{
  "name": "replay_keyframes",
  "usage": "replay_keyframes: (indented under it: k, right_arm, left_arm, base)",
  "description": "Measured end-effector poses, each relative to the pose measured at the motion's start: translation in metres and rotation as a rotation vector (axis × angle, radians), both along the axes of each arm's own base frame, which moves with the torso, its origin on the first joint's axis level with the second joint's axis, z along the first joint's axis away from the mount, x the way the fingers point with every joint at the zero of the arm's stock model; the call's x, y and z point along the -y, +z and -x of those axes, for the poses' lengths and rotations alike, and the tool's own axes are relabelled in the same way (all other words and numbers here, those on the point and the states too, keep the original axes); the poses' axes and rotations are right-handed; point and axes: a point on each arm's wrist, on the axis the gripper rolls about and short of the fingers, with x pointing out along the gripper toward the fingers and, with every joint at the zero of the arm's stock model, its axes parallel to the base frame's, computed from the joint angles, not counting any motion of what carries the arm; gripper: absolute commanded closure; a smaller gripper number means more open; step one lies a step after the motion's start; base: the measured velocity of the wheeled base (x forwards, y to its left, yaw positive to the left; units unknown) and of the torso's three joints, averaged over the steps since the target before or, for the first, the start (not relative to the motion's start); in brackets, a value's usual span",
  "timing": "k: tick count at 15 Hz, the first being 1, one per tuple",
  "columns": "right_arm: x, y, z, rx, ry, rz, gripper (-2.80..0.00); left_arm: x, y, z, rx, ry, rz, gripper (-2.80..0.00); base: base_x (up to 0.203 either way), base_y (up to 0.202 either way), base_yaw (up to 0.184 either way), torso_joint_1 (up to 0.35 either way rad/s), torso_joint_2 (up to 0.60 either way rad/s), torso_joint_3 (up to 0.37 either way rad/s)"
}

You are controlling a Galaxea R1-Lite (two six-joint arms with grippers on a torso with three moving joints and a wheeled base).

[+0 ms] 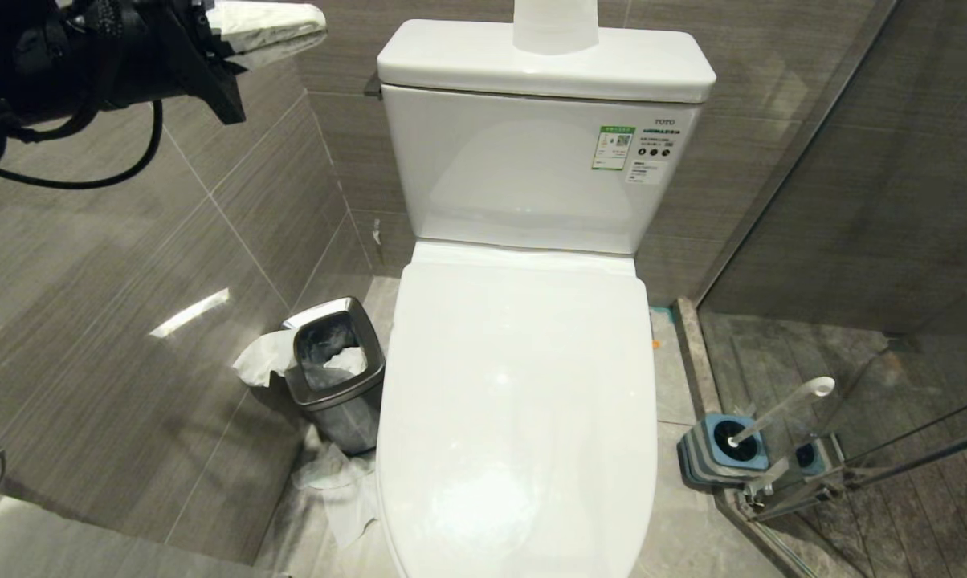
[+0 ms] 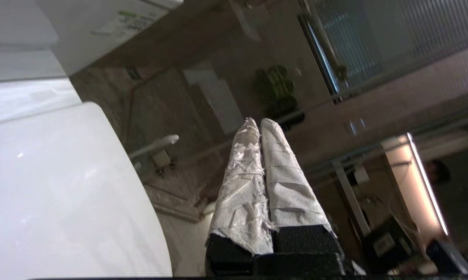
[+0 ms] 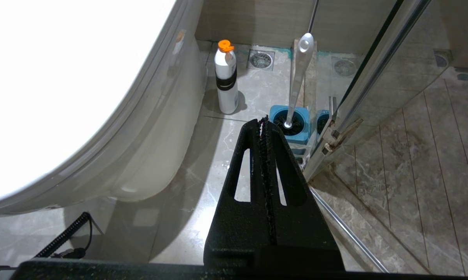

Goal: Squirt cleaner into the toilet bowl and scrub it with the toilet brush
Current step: Use the left hand to lift the toilet lid slightly

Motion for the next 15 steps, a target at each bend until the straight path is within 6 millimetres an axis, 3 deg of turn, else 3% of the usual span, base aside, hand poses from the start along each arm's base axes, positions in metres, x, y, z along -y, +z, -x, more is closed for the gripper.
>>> replay_keyframes:
  k: [3, 6, 11, 15]
  right_arm:
    - [0.000, 0.000, 0.000, 0.000, 0.000, 0.000, 0.00]
    - [0.000, 0.000, 0.000, 0.000, 0.000, 0.000, 0.00]
    - [0.000, 0.000, 0.000, 0.000, 0.000, 0.000, 0.00]
    - [0.000, 0.000, 0.000, 0.000, 0.000, 0.000, 0.00]
  left_arm:
    - [-0.016, -0.008, -0.011, 0.029, -0.125, -0.053, 0.00]
    - [-0.019, -0.021, -0.019, 0.008, -0.143, -0.063, 0.00]
    - [-0.019, -0.068, -0.043, 0.057, -0.158, -0.092, 0.00]
    - [-0.024, -0.118, -0.061, 0.012, -0.147, -0.107, 0.00]
  base:
    - [0.000, 0.000, 0.000, 0.000, 0.00, 0.000]
    - [0.000, 0.000, 0.000, 0.000, 0.00, 0.000]
    - [0.000, 0.000, 0.000, 0.000, 0.00, 0.000]
    - [0.000, 0.000, 0.000, 0.000, 0.00, 0.000]
